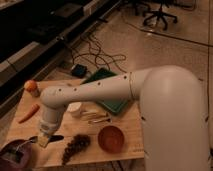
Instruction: Wipe purple bowl with brush
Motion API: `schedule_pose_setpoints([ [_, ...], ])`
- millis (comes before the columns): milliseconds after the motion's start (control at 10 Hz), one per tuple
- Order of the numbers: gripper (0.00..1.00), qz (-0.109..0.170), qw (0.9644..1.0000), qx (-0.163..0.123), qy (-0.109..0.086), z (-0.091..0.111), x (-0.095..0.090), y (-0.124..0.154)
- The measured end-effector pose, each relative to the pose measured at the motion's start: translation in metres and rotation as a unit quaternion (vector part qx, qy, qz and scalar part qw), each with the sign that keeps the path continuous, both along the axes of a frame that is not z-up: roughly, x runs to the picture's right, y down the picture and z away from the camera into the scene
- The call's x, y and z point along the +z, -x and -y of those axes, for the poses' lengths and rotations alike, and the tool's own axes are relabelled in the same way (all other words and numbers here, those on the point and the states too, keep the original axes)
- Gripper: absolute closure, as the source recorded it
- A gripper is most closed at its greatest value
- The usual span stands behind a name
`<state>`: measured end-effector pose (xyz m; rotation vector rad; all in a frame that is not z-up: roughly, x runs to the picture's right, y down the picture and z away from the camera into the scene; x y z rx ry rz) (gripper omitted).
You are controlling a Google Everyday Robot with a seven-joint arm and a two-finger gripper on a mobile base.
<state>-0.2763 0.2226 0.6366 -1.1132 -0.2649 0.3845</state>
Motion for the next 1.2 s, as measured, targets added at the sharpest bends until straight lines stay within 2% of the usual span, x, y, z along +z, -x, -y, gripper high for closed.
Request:
schedule_pose_setpoints([
  [600, 1.00, 0.005, 1.0000, -0.002, -0.003, 0.021, 0.018, 0.010],
  [900, 1.00, 0.014, 0.9998, -0.011, -0.004, 0.026, 0.024, 0.025],
  [1200, 1.00, 0.028, 0.9992, -0.027, -0.002, 0.022, 0.023, 0.042],
])
